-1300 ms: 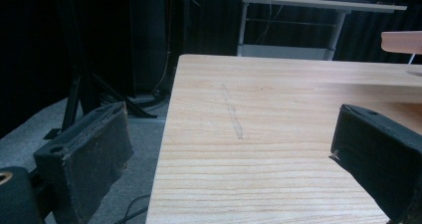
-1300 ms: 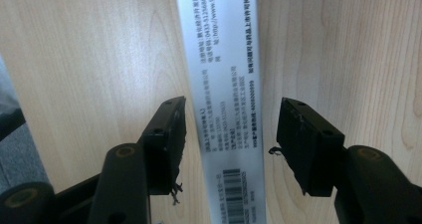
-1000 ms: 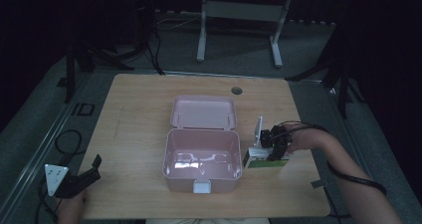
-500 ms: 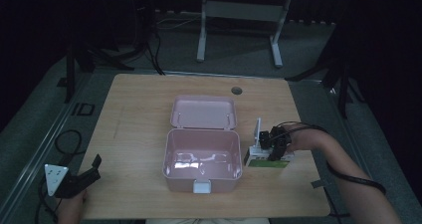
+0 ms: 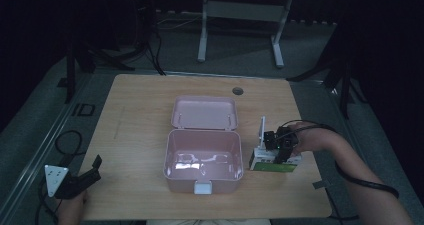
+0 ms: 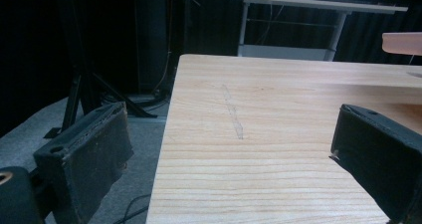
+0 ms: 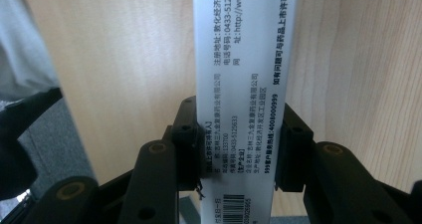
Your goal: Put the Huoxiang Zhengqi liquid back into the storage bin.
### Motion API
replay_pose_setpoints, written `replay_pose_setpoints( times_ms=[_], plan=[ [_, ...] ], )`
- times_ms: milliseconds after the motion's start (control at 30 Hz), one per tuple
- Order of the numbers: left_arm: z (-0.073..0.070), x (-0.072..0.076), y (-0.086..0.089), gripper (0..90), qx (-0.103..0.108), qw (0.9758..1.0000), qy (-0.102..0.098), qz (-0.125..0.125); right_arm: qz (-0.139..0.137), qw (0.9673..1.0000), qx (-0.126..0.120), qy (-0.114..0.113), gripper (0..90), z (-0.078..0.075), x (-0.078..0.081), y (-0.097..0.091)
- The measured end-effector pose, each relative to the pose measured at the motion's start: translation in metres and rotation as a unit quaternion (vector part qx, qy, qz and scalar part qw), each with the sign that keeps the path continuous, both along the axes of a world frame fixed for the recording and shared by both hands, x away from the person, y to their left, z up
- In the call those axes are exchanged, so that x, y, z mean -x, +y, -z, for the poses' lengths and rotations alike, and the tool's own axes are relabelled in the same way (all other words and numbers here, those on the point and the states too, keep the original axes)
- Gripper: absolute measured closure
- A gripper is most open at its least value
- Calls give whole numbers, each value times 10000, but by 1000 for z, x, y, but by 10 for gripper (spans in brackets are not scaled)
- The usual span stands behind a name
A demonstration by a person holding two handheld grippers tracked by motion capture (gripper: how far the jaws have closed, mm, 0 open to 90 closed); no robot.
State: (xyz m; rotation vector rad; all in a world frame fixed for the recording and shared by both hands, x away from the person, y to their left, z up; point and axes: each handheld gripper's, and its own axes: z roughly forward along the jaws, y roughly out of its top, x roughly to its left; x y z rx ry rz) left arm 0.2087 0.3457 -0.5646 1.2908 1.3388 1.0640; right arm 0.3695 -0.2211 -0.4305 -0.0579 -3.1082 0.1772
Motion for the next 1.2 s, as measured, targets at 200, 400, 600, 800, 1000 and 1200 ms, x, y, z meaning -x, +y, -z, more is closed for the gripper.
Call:
replay_pose_setpoints(
  times_ms=[200, 400, 600, 800, 1000, 1200],
  plan=[
    [0, 0, 0, 26, -1, 10000, 4, -2, 61, 10000, -31, 71, 618, -19, 9, 0],
    [0, 0, 0, 26, 3, 10000, 12, -3, 103, 9999, -54, 125, 619, -33, 16, 0],
    [0, 0, 0, 26, 7, 10000, 6, -5, 145, 9999, -51, 23, 619, -53, 22, 0],
    [0, 0, 0, 26, 18, 10000, -5, -6, 197, 9998, -51, -63, 619, -74, 27, 2],
    [0, 0, 0, 26, 12, 10000, 10, 3, 266, 9995, -119, -151, 619, -95, 29, 7],
    [0, 0, 0, 26, 18, 10000, 11, 6, 180, 9997, -138, -125, 619, -111, 32, 19]
  ],
)
